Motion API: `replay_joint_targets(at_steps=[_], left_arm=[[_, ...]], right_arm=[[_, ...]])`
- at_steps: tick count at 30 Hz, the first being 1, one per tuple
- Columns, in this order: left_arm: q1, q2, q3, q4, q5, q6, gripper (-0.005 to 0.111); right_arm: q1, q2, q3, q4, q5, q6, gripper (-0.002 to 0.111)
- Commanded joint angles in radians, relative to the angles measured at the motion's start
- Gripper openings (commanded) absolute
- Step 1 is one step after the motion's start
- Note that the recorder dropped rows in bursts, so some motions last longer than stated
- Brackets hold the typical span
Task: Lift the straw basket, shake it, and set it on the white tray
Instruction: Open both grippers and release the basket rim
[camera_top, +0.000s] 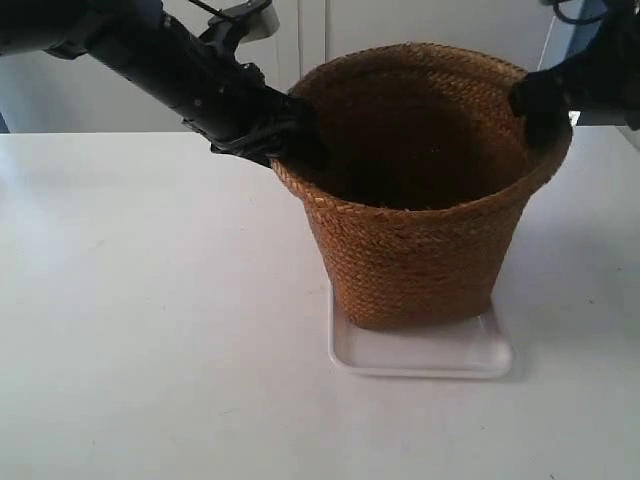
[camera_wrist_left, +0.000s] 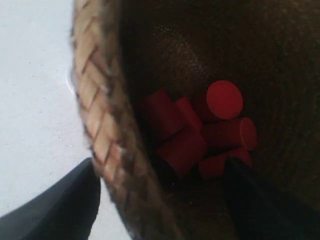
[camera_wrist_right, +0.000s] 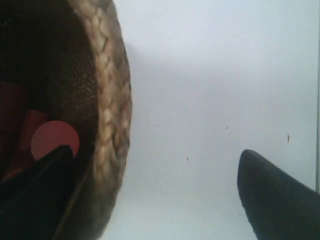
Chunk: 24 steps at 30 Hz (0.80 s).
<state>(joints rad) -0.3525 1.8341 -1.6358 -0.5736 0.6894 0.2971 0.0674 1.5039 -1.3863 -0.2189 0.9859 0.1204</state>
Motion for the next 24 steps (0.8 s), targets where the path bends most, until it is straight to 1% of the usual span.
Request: replay_joint_targets(at_steps=[1, 5, 10, 13, 15, 18, 24], left_arm=[[0.001, -0.009, -0.006, 0.003, 0.018, 0.021, 0.072], [0.001, -0.009, -0.011, 0.001, 0.02, 0.021, 0.072], [0.001, -0.009, -0.09, 0.003, 0.074, 0.014, 0.072], [0.001, -0.009, -0.126, 0.019, 0.122, -0.043, 0.072], [0.001, -0.009, -0.153, 0.079, 0.161, -0.094, 0.072], [0.004, -0.009, -0.195, 0.09, 0.226, -0.106, 0.072], [0.004, -0.015, -0.265, 0.115, 0.305, -0.126, 0.072]], right_arm=[[-0.009, -0.111, 0.0, 0.008, -0.059, -0.004, 0.083], [-0.009, -0.237, 0.0, 0.041, -0.126, -0.004, 0.083], [-0.009, -0.345, 0.0, 0.047, -0.154, -0.004, 0.083], [-0.009, -0.366, 0.0, 0.047, -0.151, -0.004, 0.083], [-0.009, -0.374, 0.004, 0.047, -0.147, -0.004, 0.083], [-0.009, -0.374, 0.004, 0.047, -0.138, -0.004, 0.083], [-0.009, -0.374, 0.004, 0.047, -0.131, -0.004, 0.083]])
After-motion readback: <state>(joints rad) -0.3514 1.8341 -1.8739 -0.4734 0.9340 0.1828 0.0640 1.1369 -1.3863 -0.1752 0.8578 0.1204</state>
